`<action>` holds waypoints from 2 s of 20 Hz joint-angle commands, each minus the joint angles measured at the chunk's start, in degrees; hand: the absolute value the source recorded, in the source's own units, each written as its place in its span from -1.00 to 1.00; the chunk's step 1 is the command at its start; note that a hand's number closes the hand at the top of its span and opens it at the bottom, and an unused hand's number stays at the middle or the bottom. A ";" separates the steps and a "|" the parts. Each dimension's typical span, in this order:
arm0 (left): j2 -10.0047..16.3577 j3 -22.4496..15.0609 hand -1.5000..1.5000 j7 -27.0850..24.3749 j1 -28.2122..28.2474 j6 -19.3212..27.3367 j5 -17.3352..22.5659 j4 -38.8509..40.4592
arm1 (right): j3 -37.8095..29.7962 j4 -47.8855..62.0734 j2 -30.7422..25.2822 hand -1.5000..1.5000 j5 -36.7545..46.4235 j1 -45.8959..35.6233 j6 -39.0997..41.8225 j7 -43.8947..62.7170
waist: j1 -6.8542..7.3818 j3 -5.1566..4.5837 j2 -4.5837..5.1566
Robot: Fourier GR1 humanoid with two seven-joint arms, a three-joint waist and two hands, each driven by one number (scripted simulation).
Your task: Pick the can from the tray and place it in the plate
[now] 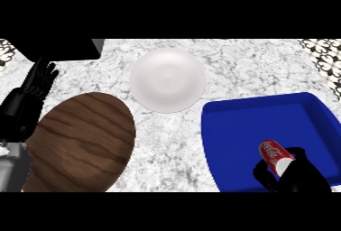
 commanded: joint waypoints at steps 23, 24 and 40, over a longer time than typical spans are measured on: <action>-3.58 -5.34 0.00 -0.52 -6.30 -2.20 -0.32 0.89 | 1.65 8.44 4.88 1.00 13.27 -39.12 -1.30 17.26 | 9.38 1.02 3.28; -3.74 -5.35 0.00 -0.98 -6.37 -1.93 -0.49 0.35 | 0.06 10.97 4.88 1.00 12.44 -40.44 -2.10 17.25 | 10.12 1.04 3.42; -4.88 -6.10 0.00 -0.66 -8.79 -2.16 -0.76 2.50 | -18.71 42.81 4.89 1.00 3.98 -56.86 -13.61 14.65 | 11.69 1.11 4.32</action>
